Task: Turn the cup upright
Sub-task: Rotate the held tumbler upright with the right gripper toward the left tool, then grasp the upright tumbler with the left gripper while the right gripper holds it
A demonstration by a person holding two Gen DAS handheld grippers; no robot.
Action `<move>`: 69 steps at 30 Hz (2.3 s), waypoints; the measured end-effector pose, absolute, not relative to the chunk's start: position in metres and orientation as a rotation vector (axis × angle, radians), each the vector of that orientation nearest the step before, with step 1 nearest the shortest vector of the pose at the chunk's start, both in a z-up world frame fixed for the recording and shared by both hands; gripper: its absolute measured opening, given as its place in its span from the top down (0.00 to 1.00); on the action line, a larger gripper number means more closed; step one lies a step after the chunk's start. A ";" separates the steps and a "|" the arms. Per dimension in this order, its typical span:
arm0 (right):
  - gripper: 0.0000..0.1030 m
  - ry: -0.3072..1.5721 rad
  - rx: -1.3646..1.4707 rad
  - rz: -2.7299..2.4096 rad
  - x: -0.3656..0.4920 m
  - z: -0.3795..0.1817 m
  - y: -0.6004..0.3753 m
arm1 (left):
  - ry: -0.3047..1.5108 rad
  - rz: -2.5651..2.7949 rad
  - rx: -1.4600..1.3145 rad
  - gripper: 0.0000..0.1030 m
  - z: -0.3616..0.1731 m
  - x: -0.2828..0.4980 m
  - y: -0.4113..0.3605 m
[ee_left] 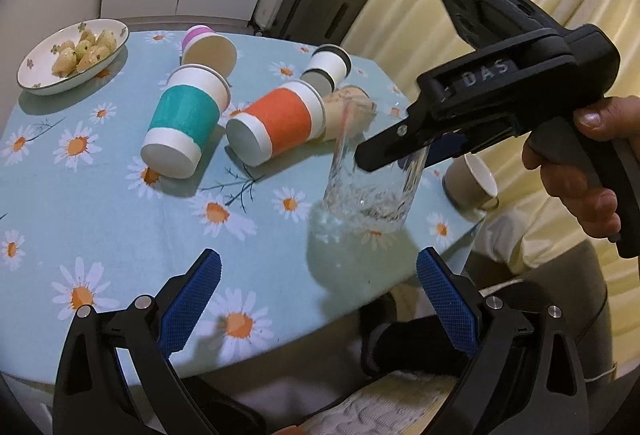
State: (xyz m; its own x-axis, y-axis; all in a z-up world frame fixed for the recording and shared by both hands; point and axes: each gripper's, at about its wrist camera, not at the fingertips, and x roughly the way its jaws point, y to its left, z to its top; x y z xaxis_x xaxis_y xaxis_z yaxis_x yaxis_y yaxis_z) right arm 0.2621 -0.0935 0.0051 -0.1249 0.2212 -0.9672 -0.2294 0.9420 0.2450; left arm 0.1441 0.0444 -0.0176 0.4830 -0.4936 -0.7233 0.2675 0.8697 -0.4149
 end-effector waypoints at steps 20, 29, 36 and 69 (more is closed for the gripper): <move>0.35 1.824 -0.011 0.478 0.260 -0.044 -0.091 | 1.099 -0.494 -0.184 0.18 -0.062 0.164 -0.001; 0.35 1.832 0.021 0.521 0.275 -0.049 -0.095 | 1.099 -0.509 -0.226 0.22 -0.067 0.185 -0.008; 0.35 1.826 0.084 0.554 0.284 -0.055 -0.105 | 1.102 -0.521 -0.283 0.28 -0.077 0.204 -0.007; 0.27 1.800 0.299 0.633 0.282 -0.073 -0.131 | 1.199 -0.589 -0.569 0.32 -0.101 0.213 0.028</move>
